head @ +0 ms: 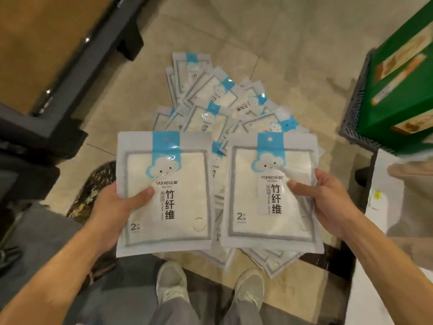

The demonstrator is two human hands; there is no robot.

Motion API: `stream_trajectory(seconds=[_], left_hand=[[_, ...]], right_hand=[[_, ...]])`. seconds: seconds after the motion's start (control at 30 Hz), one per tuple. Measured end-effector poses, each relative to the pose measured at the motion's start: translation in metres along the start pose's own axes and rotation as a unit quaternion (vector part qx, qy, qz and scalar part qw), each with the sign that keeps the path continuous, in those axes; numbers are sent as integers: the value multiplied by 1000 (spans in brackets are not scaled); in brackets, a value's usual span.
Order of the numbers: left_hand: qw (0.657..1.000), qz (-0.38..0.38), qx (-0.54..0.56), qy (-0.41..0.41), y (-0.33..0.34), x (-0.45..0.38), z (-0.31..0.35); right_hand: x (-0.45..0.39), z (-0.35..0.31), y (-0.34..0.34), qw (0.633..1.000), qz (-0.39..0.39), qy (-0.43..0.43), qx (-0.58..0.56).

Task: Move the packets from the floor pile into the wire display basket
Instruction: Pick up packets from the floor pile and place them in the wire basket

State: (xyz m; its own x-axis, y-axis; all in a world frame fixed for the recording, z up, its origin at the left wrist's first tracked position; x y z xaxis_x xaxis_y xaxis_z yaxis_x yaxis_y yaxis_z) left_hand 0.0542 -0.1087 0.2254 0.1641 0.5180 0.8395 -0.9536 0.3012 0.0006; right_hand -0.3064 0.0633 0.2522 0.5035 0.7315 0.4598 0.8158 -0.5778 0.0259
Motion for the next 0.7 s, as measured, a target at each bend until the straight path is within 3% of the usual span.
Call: stream_trajectory(seconds=[0.37, 0.7], left_hand=[[989, 56, 64, 120, -99, 238, 200], [955, 160, 128, 212, -214, 481, 280]], right_hand=[[79, -281, 139, 991, -85, -99, 24], [216, -482, 281, 964, -202, -171, 23]])
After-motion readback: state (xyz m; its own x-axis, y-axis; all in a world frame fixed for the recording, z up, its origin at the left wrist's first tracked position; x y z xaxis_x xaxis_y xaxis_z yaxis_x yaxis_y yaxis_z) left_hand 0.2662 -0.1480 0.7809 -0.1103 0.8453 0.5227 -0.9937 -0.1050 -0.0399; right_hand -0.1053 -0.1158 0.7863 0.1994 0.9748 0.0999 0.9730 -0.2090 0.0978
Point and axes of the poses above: each hand's wrist, its own x-axis away from the middle knuckle, its own y-axis out of the palm, z = x × y, the point moved 1 cm from there along -x, towards the middle knuckle, and after that the axes turned 14 degrees about -y, right-handed, at the moved point
